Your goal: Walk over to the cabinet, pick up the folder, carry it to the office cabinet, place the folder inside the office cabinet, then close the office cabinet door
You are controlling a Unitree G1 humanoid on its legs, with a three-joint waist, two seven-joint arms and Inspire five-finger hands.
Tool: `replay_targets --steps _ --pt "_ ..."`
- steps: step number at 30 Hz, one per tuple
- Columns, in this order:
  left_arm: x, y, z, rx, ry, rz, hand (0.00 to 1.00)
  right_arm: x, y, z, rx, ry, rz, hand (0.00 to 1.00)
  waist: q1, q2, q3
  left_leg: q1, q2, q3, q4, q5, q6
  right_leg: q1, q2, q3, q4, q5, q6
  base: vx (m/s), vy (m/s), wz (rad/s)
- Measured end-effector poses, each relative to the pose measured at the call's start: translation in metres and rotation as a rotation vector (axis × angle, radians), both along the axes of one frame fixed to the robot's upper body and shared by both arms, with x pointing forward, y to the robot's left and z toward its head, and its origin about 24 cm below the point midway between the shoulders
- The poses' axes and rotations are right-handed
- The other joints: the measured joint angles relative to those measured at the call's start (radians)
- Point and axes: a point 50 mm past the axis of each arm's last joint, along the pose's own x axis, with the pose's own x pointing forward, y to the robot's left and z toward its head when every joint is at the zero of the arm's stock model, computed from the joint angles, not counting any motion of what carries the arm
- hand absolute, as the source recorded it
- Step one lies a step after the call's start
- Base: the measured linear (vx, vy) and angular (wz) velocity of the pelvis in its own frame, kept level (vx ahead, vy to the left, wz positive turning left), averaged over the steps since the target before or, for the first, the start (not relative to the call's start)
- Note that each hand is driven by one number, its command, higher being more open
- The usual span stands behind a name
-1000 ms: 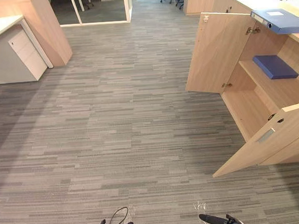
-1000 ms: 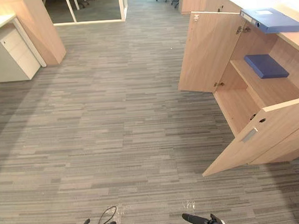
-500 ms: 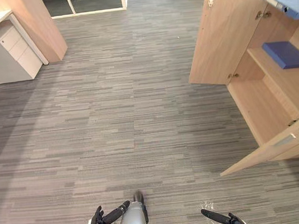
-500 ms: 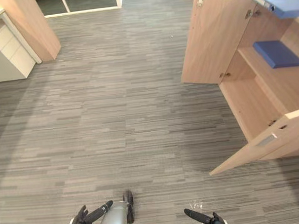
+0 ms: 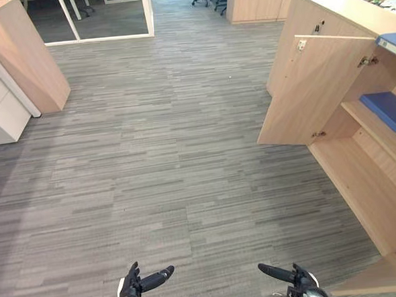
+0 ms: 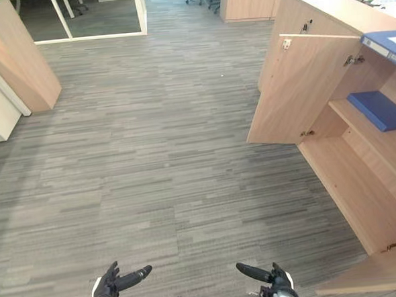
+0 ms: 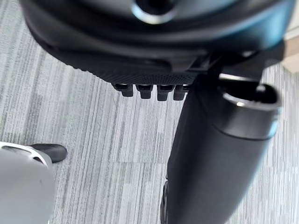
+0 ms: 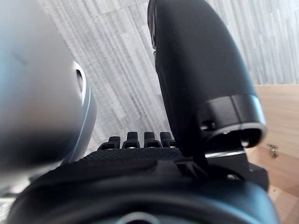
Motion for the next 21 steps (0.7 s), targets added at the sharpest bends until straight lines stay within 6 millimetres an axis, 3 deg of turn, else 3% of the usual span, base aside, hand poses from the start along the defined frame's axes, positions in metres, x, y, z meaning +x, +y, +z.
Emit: replay_targets --steps 2,3,4,5,6,7,8,9,11,12,13,14,15,16,18,19,21 --pt "0.004 -0.01 -0.002 -0.024 0.004 -0.014 1.0 0.007 0.002 0.002 0.002 -0.022 0.015 1.0 -0.008 0.018 0.02 0.052 0.011 -0.001 -0.001 -0.016 -0.026 -0.02 0.081 -0.06 -0.206 -0.029 0.002 0.31 -0.035 -0.06" --pt "0.004 -0.01 -0.002 -0.025 0.005 -0.013 1.0 0.012 0.005 0.004 0.009 -0.037 0.029 1.0 -0.011 0.021 0.023 0.076 0.018 0.003 -0.01 -0.031 -0.049 -0.047 0.134 -0.084 -0.367 -0.014 0.002 0.28 -0.079 0.04" --pt "0.005 -0.01 -0.002 -0.025 0.003 -0.013 1.0 0.014 0.008 0.004 0.014 -0.04 0.035 1.0 -0.012 0.019 0.023 0.086 0.02 0.006 -0.019 -0.041 -0.064 -0.06 0.154 -0.098 -0.447 0.014 -0.002 0.25 -0.1 0.22" --pt "0.005 -0.01 -0.001 -0.024 0.002 -0.015 1.0 0.015 0.012 0.004 0.024 -0.042 0.039 1.0 -0.018 0.009 0.024 0.11 0.023 0.018 -0.048 -0.07 -0.087 -0.075 0.182 -0.127 -0.574 0.101 -0.037 0.26 -0.129 0.45" --pt "0.004 -0.009 -0.002 -0.023 0.006 -0.014 1.0 0.013 0.014 0.002 0.032 -0.035 0.037 1.0 -0.021 -0.01 0.025 0.148 0.023 0.024 -0.073 -0.119 -0.08 -0.085 0.195 -0.139 -0.617 0.204 -0.112 0.34 -0.183 0.45" --pt "0.003 -0.008 -0.002 -0.027 0.012 -0.003 1.0 0.011 0.013 0.002 0.031 -0.027 0.039 1.0 -0.016 -0.014 0.031 0.173 0.031 0.022 -0.078 -0.129 -0.077 -0.082 0.199 -0.129 -0.587 0.201 -0.152 0.32 -0.186 0.19" --pt "0.0 -0.009 -0.004 -0.037 0.018 0.032 1.0 0.013 0.009 0.002 0.025 -0.025 0.032 1.0 -0.013 0.008 0.019 0.177 0.075 0.03 -0.061 -0.143 -0.105 -0.091 0.228 -0.14 -0.555 0.157 -0.132 0.38 -0.234 -0.07" --pt "-0.003 -0.008 -0.004 -0.037 0.024 0.04 1.0 0.012 0.009 0.002 0.03 -0.026 0.025 1.0 -0.013 0.008 0.018 0.178 0.091 0.032 -0.042 -0.155 -0.122 -0.086 0.24 -0.141 -0.551 0.124 -0.137 0.4 -0.292 -0.21" --pt "-0.007 -0.003 -0.005 -0.04 0.034 0.085 1.0 0.006 0.012 -0.001 0.057 -0.013 -0.017 1.0 -0.019 0.008 0.018 0.095 0.164 0.03 0.206 -0.185 -0.17 -0.05 0.291 -0.146 -0.562 0.068 -0.137 0.4 -0.349 -0.23" --pt "-0.009 0.0 -0.005 -0.041 0.031 0.119 1.0 0.002 0.01 -0.002 0.059 -0.006 -0.03 1.0 -0.02 0.015 0.022 0.031 0.216 0.03 0.403 -0.185 -0.172 -0.01 0.328 -0.141 -0.592 0.058 -0.14 0.4 -0.348 -0.4" --pt "-0.014 -0.002 -0.007 -0.06 0.036 0.174 1.0 -0.005 0.004 -0.003 0.043 0.004 -0.042 1.0 -0.018 0.048 0.026 -0.046 0.306 0.025 0.658 -0.132 -0.157 0.058 0.4 -0.116 -0.642 0.051 -0.147 0.5 -0.326 -0.7" --pt "-0.023 -0.002 -0.008 -0.074 0.042 0.223 1.0 -0.011 -0.001 -0.003 0.032 0.013 -0.057 1.0 -0.012 0.066 0.02 -0.098 0.36 0.017 0.819 -0.092 -0.155 0.094 0.45 -0.086 -0.669 0.043 -0.159 0.43 -0.187 -0.99" --pt "-0.031 0.0 -0.009 -0.074 0.056 0.253 1.0 -0.015 -0.002 -0.004 0.031 0.023 -0.064 1.0 -0.009 0.072 0.018 -0.137 0.387 0.011 0.94 -0.094 -0.156 0.123 0.48 -0.044 -0.681 0.025 -0.164 0.54 -0.106 -1.43" --pt "-0.043 0.005 -0.01 -0.063 0.08 0.278 1.0 -0.02 0.0 -0.007 0.039 0.044 -0.083 1.0 -0.007 0.056 0.028 -0.193 0.387 0.002 1.053 -0.101 -0.157 0.179 0.507 0.028 -0.711 0.01 -0.164 0.45 -0.048 -1.37" --pt "-0.049 0.009 -0.01 -0.07 0.082 0.333 1.0 -0.025 0.001 -0.009 0.054 0.065 -0.112 1.0 0.001 0.03 0.033 -0.256 0.363 0.001 1.053 -0.119 -0.153 0.223 0.518 0.103 -0.747 0.008 -0.163 0.4 -0.029 -1.27" --pt "-0.046 0.01 -0.009 -0.076 0.057 0.36 1.0 -0.027 0.0 -0.01 0.053 0.074 -0.118 1.0 0.011 0.025 0.038 -0.291 0.342 -0.013 1.015 -0.132 -0.158 0.249 0.523 0.143 -0.768 0.015 -0.164 0.43 -0.009 -1.37" --pt "-0.04 0.011 -0.007 -0.073 0.03 0.367 1.0 -0.03 -0.002 -0.011 0.048 0.097 -0.119 1.0 0.031 0.008 0.052 -0.343 0.245 -0.125 0.778 -0.169 -0.176 0.322 0.522 0.245 -0.808 0.022 -0.153 0.44 0.036 -1.4"
